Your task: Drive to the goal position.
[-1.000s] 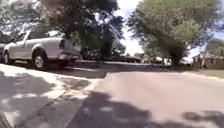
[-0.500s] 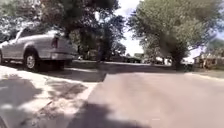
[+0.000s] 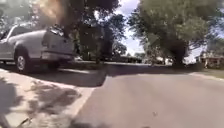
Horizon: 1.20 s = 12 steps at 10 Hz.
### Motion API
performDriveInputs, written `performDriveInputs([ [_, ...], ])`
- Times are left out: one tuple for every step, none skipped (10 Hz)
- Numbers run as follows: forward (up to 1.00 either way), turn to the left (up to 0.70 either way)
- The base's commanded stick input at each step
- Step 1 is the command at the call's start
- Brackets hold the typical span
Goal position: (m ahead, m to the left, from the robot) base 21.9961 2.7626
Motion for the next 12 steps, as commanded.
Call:
performDriveInputs([
  [1.0,-0.03],
  [1.0,-0.05],
  [1.0,-0.07],
  [1.0,-0.09],
  [1.0,-0.12],
  [1.0,-0.15],
  [1.0,-0.18],
  [1.0,-0.21],
  [1.0,-0.24],
  [1.0,0.0],
  [1.0,0.0],
  [1.0,0.0],
])
